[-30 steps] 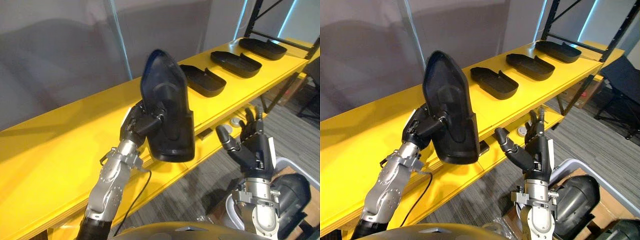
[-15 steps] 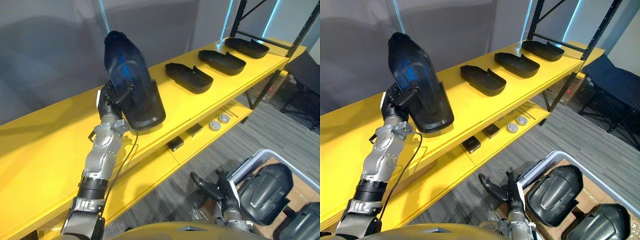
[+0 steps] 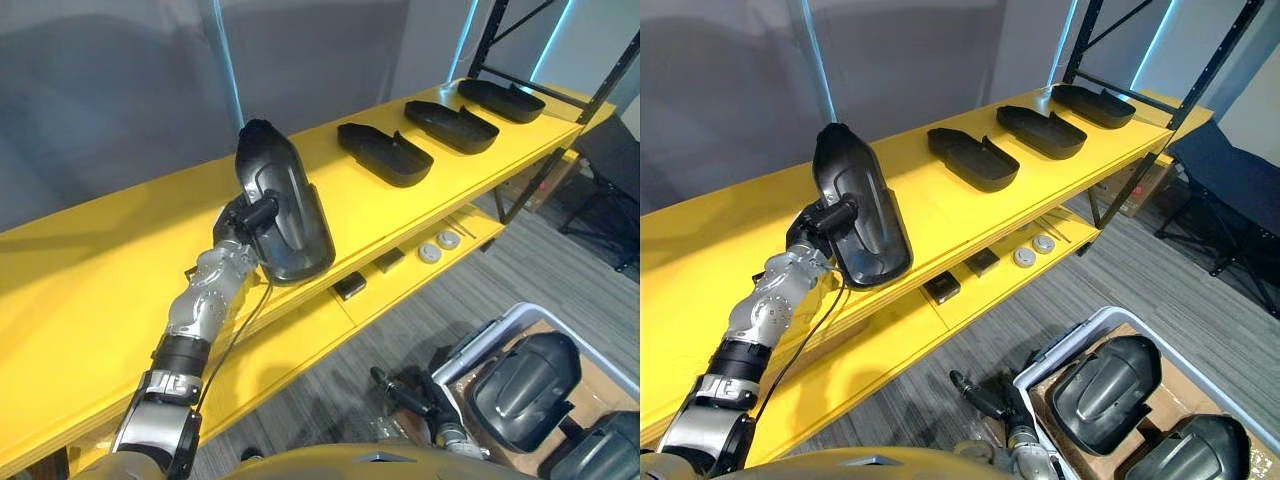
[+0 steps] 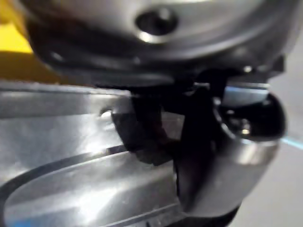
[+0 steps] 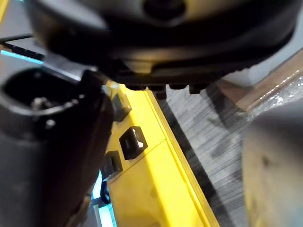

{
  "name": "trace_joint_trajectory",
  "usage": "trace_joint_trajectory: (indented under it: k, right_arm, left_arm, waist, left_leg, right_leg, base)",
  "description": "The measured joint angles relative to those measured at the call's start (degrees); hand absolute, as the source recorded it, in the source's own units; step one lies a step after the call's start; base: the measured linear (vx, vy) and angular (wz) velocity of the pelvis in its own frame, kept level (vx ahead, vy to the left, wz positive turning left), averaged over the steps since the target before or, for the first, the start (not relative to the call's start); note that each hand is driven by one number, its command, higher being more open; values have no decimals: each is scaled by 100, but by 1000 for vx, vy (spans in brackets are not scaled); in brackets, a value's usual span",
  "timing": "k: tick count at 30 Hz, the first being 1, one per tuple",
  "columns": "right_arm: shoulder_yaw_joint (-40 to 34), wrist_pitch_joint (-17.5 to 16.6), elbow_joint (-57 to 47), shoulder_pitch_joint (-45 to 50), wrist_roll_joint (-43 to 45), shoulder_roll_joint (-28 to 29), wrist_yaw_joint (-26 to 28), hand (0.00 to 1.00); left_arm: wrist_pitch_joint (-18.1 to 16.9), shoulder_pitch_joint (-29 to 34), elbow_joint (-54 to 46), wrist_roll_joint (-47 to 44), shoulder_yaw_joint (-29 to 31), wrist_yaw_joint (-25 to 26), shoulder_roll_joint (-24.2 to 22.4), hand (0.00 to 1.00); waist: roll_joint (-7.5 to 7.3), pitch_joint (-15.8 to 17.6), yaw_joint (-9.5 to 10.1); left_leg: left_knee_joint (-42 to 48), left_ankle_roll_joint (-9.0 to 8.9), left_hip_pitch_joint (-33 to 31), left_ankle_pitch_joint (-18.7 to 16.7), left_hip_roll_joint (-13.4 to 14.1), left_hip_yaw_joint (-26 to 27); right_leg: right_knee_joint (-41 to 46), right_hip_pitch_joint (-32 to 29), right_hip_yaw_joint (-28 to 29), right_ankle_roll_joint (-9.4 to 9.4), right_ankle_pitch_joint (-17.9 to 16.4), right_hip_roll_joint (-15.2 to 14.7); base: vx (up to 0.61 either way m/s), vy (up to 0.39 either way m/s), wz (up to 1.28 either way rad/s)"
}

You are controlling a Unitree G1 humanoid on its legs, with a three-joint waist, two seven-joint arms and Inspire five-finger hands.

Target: Walk over and take three plastic housings, then place them on the shelf

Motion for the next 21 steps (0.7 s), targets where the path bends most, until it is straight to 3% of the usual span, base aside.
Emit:
trace_joint_trajectory:
  k: [8, 11, 13, 16, 21]
  right_arm:
    - [33, -71, 176, -146, 91, 1, 134, 100]
    - [90, -140, 220, -345, 328, -13, 156, 100]
    - [143, -112, 367, -699, 551, -16, 270, 100]
    - [152, 14, 660, -996, 848, -35, 356, 100]
    - [354, 9, 651, -1199, 1153, -212, 368, 100]
  left_arm:
    - [-34, -430, 274, 0, 99, 385, -18, 0]
    - [-140, -777, 389, 1, 88, 441, -23, 0]
    - [-341, -1204, 440, 6, 73, 577, -16, 0]
    - [-559, -1740, 431, 87, 41, 712, 6, 0]
    - [-607, -2379, 424, 214, -84, 980, 281, 0]
  waist:
    - [-94, 234, -15]
    - [-162, 545, 8]
    - [-203, 759, 9]
    - [-141, 1090, 54]
    - [-140, 1468, 51]
  left_leg:
    - [6, 12, -46, 21, -5, 4]
    - [139, 9, -86, -1, 27, -1]
    - [474, -10, -503, -142, 122, -64]
    - [677, 20, -919, -145, 174, -118]
    - [990, 120, -1285, -209, 233, -178]
  right_leg:
    - [-20, -23, 16, -15, 66, 5]
    - [6, -28, 42, -15, 75, 11]
    - [53, -324, 46, -44, 73, 23]
    - [103, -630, 46, -47, 159, 32]
    - [113, -837, 45, -8, 263, 36]
  base:
    - [0, 0, 0]
    - [-20, -3, 0]
    - [-122, -18, 5]
    - [-66, -3, 6]
    - [0, 6, 2]
